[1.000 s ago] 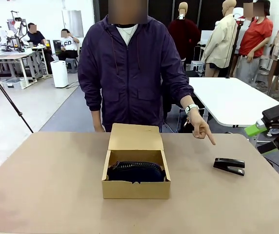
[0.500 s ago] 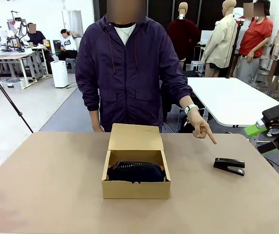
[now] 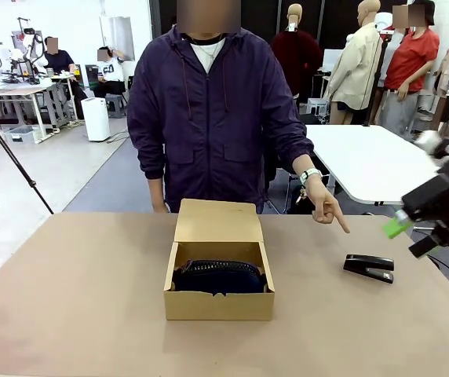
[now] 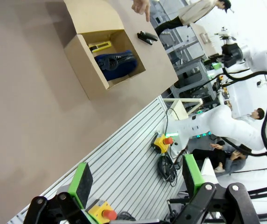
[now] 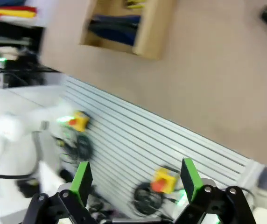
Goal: Pack the items into the box.
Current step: Pick up the item indicated by the person and place it inside the Mailer Box.
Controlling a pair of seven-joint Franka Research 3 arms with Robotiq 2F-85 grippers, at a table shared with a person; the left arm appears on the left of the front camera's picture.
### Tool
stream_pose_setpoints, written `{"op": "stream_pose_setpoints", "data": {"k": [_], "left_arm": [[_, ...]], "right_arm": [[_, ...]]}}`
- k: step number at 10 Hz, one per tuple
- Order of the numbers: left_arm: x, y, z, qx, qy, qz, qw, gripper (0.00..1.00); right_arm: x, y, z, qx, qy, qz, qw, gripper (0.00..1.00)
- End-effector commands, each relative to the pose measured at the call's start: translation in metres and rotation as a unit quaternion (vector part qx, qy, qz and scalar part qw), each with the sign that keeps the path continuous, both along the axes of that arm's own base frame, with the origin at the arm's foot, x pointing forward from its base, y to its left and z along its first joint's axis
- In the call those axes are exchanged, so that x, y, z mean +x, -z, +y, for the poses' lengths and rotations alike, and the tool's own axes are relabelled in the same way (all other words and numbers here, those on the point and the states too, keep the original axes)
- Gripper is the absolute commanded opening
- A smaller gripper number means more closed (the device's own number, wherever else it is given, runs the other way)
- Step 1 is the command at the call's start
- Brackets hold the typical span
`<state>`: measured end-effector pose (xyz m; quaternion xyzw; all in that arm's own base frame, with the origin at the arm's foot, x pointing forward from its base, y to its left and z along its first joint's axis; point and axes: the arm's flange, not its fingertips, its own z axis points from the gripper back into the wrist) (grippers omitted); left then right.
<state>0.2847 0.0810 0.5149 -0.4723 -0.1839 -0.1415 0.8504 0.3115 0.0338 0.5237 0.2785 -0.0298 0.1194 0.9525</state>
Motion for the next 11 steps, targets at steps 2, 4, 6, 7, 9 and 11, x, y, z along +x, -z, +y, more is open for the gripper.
{"op": "stream_pose_setpoints", "data": {"k": [2,4,6,7,9,11], "left_arm": [[-0.001,0.001,0.002,-0.002,0.005,-0.001,1.0,1.0],[-0.001,0.001,0.002,-0.002,0.005,-0.001,1.0,1.0],[-0.001,0.001,0.002,-0.002,0.005,-0.001,1.0,1.0],[-0.001,0.001,0.002,-0.002,0.005,-0.001,1.0,1.0],[-0.001,0.001,0.002,-0.002,0.005,-0.001,1.0,1.0],[-0.001,0.001,0.002,-0.002,0.005,-0.001,1.0,1.0]], "right_arm": [[0.099,0.024,0.015,-0.429,-0.026,0.01,0.903,1.0],[0.122,0.037,0.012,-0.49,0.004,-0.084,0.868,1.0],[0.124,0.052,0.005,-0.483,0.063,-0.126,0.864,1.0],[0.118,0.05,-0.001,-0.43,0.089,-0.12,0.89,1.0],[0.134,0.039,0.004,-0.432,-0.016,-0.107,0.895,1.0],[0.13,0.042,0.002,-0.442,0.016,-0.117,0.889,1.0]]}}
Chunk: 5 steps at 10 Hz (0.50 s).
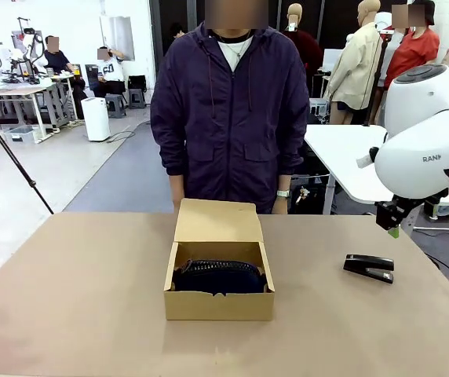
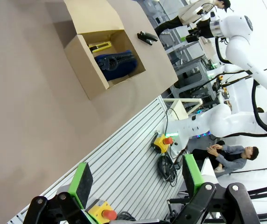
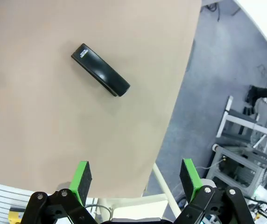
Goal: Pack the items into the box.
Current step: Pick up the item indicated by the person and place it inside the Mailer Box.
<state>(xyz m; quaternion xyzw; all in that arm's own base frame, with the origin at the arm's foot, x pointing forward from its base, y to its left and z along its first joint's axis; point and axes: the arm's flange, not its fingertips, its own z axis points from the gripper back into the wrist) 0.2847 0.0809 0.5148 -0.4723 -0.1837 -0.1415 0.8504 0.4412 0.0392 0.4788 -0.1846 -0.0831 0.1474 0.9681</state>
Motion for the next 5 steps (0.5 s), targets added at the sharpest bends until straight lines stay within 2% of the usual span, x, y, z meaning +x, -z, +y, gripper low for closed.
{"op": "stream_pose_setpoints", "data": {"k": [1,2,3,5], "left_arm": [[-0.001,0.0,0.002,-0.002,0.005,-0.001,1.0,1.0],[-0.001,0.0,0.002,-0.002,0.005,-0.001,1.0,1.0],[-0.001,0.0,0.002,-0.002,0.005,-0.001,1.0,1.0],[-0.001,0.0,0.002,-0.002,0.005,-0.001,1.0,1.0]], "right_arm": [[0.026,0.019,-0.011,0.045,0.02,0.037,0.998,1.0],[0.051,0.044,-0.021,0.096,0.061,0.041,0.993,1.0],[0.07,0.065,-0.021,0.118,0.072,0.03,0.99,1.0],[0.089,0.09,-0.026,0.119,0.076,0.049,0.989,1.0]]}}
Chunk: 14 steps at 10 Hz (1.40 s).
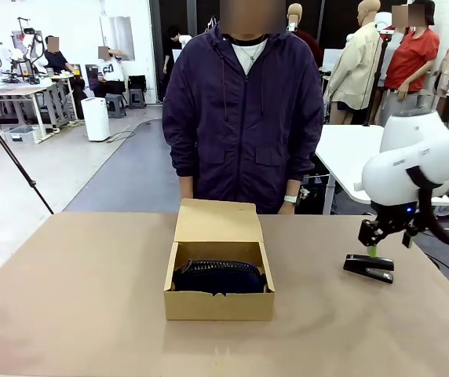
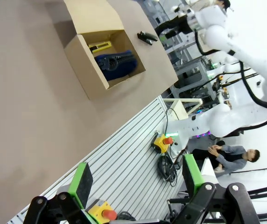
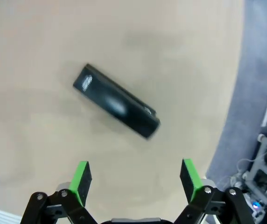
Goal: Pack the items into the box.
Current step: Pick up the item indicated by the person and place it inside the Mailer Box.
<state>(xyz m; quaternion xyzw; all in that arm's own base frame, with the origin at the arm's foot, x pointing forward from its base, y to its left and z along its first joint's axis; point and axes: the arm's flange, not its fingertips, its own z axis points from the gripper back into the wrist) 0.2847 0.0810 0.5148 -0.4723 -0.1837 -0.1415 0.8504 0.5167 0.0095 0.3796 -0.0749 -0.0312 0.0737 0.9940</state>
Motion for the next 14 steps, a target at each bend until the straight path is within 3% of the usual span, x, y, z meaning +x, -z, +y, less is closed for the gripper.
{"op": "stream_pose_setpoints", "data": {"k": [1,4,5,6,7,8,9,10,14], "left_arm": [[-0.001,0.0,0.002,-0.002,0.005,-0.001,1.0,1.0],[-0.001,0.0,0.002,-0.002,0.005,-0.001,1.0,1.0],[-0.001,0.0,0.002,-0.002,0.005,-0.001,1.0,1.0],[-0.001,0.0,0.002,-0.002,0.005,-0.001,1.0,1.0],[-0.001,0.0,0.002,-0.002,0.005,-0.001,1.0,1.0],[-0.001,0.0,0.002,-0.002,0.005,-0.001,1.0,1.0],[-0.001,0.0,0.002,-0.002,0.005,-0.001,1.0,1.0],[-0.001,0.0,0.002,-0.002,0.005,-0.001,1.0,1.0],[-0.001,0.0,0.002,-0.002,0.005,-0.001,1.0,1.0]], "right_arm": [[0.019,-0.004,0.0,0.015,0.003,0.0,1.0,1.0],[0.026,0.0,-0.006,0.034,-0.047,-0.013,0.998,1.0],[0.03,0.002,-0.01,0.058,-0.121,-0.019,0.991,1.0],[0.032,0.003,-0.015,0.093,-0.216,0.002,0.972,1.0],[0.028,-0.002,-0.021,0.11,-0.317,-0.005,0.942,1.0],[0.024,-0.006,-0.026,0.102,-0.424,-0.011,0.9,1.0],[0.019,-0.009,-0.025,0.058,-0.448,-0.006,0.892,1.0],[0.016,-0.014,-0.019,0.037,-0.468,-0.023,0.883,1.0],[0.018,-0.014,-0.001,-0.044,-0.438,-0.037,0.897,1.0]]}}
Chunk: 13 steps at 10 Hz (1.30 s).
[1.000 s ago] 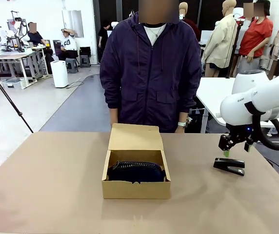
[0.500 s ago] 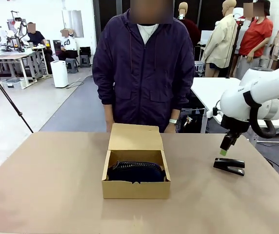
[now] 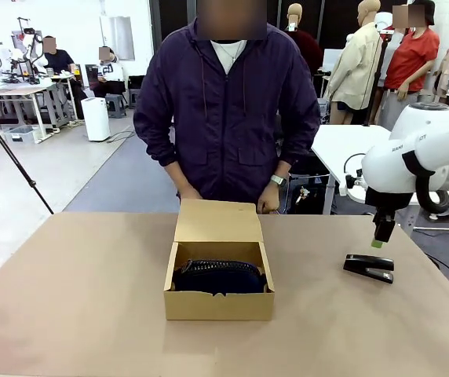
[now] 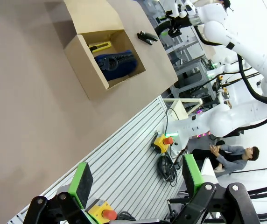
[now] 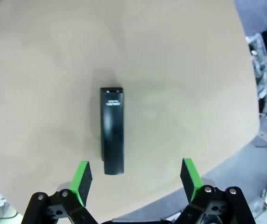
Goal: Pack the items into the box.
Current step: Pick up the item indicated by the person and place it inside the Mailer Box.
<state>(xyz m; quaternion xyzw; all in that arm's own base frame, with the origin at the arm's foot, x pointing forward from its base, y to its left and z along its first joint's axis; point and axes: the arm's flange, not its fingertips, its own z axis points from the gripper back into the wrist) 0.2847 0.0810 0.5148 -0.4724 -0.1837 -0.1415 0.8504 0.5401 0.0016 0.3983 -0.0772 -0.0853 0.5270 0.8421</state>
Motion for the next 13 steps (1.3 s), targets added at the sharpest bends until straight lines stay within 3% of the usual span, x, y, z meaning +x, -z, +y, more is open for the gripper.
{"op": "stream_pose_setpoints", "data": {"k": [1,3,6,10,13], "left_arm": [[-0.001,0.0,0.002,-0.002,0.005,-0.001,1.0,1.0],[-0.001,0.0,0.002,-0.002,0.005,-0.001,1.0,1.0],[-0.001,0.0,0.002,-0.002,0.005,-0.001,1.0,1.0],[-0.001,0.0,0.002,-0.002,0.005,-0.001,1.0,1.0],[-0.001,0.0,0.002,-0.002,0.005,-0.001,1.0,1.0]], "right_arm": [[0.0,-0.001,-0.001,0.008,-0.005,0.012,1.0,1.0],[0.0,0.001,0.001,-0.001,0.0,0.0,1.0,1.0],[0.028,0.051,-0.002,0.002,-0.024,0.007,1.0,1.0],[0.05,0.095,-0.001,0.014,-0.021,0.04,0.999,1.0],[0.05,0.106,0.0,0.024,-0.014,0.082,0.996,1.0]]}}
